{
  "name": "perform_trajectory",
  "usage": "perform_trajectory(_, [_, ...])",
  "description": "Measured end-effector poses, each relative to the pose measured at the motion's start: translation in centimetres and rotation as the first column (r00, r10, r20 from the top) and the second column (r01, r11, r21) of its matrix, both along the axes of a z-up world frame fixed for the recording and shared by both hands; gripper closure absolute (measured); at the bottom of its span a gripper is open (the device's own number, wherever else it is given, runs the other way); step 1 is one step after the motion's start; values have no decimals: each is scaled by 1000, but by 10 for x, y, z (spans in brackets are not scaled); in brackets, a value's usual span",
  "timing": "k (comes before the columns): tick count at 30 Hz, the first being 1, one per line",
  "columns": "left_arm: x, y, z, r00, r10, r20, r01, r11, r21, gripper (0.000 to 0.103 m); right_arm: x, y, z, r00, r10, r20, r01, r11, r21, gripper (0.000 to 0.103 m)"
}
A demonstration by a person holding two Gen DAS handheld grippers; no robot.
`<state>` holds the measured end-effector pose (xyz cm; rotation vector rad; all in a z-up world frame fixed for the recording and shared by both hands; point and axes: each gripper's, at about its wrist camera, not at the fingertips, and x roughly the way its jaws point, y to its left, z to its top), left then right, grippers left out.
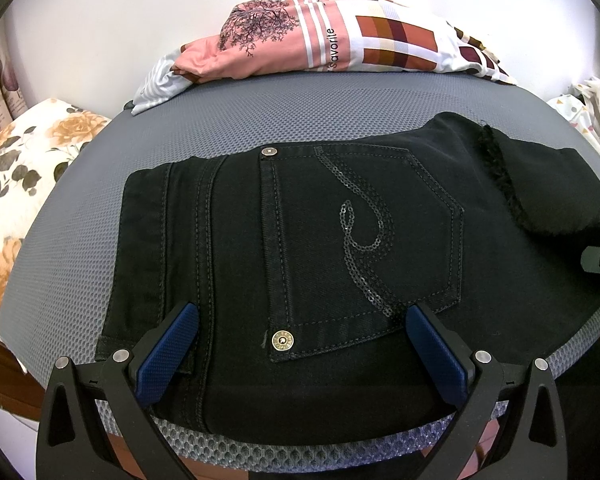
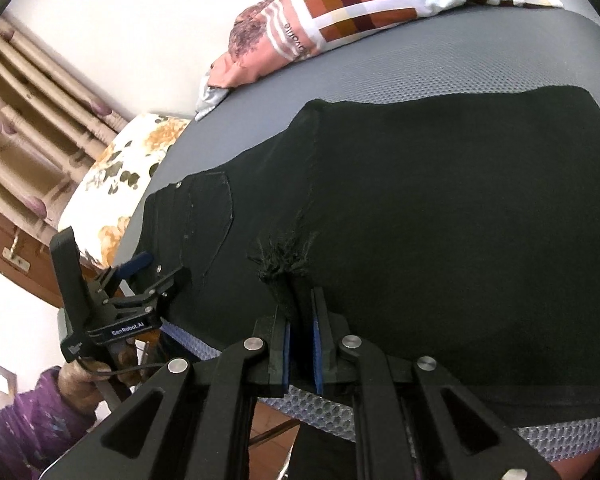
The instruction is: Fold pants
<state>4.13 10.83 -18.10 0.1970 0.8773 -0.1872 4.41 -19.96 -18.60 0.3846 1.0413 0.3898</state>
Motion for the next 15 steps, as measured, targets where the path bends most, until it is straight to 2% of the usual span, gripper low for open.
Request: perform_trajectory(15, [0, 0, 0, 1000, -4, 1, 4, 1000, 2, 0, -4, 16, -2, 999, 47, 15, -47, 997, -54, 90])
